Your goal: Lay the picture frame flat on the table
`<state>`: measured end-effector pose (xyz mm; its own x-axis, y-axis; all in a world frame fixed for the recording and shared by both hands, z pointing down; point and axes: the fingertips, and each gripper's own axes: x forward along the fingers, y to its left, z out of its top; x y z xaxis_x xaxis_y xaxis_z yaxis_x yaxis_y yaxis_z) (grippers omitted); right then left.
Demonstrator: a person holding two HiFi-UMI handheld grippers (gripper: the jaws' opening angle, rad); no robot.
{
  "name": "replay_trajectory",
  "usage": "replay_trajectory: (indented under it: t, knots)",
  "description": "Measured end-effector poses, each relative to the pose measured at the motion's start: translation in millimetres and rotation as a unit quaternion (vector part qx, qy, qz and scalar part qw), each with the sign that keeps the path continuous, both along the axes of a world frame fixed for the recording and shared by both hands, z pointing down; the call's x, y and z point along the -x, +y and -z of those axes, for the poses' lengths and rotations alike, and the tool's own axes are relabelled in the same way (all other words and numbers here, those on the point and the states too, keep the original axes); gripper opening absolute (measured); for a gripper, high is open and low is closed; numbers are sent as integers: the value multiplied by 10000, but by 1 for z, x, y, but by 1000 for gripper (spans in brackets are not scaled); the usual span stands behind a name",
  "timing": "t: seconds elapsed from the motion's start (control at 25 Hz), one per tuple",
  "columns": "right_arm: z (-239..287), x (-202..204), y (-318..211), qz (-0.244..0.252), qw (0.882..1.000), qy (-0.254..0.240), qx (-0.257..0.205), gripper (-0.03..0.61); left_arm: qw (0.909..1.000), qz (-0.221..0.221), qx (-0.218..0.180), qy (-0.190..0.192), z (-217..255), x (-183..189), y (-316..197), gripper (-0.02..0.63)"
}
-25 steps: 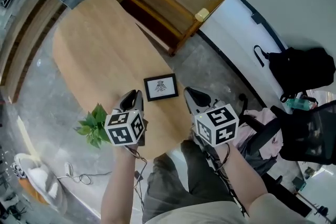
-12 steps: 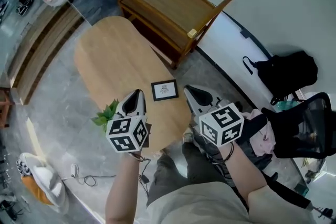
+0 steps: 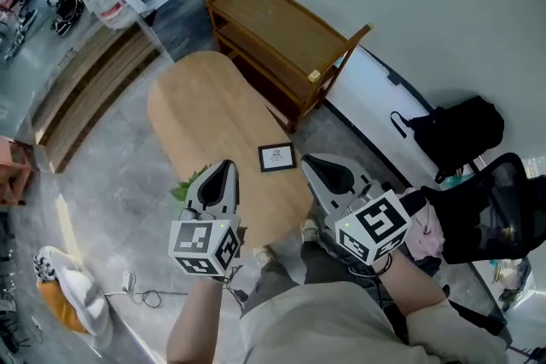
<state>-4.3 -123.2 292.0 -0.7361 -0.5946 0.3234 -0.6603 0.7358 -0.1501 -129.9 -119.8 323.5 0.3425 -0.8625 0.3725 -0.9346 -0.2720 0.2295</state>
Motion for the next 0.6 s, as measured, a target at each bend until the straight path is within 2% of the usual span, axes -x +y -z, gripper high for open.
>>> replay_trajectory:
  t: [0.16,0.36,0.6]
  knots:
    - [50,-9,25,-72,9983,-261,-516,-2,9990,93,-430,-35,45,2,33,12]
    - [114,-15,47,-52,9936,-758,-838,-2,9968,178,-778,-95,86,6,67,14]
    - [152,-18,77,27,9908,-622,-1200,-2,9930,513,-1062,32,121,22,110,9]
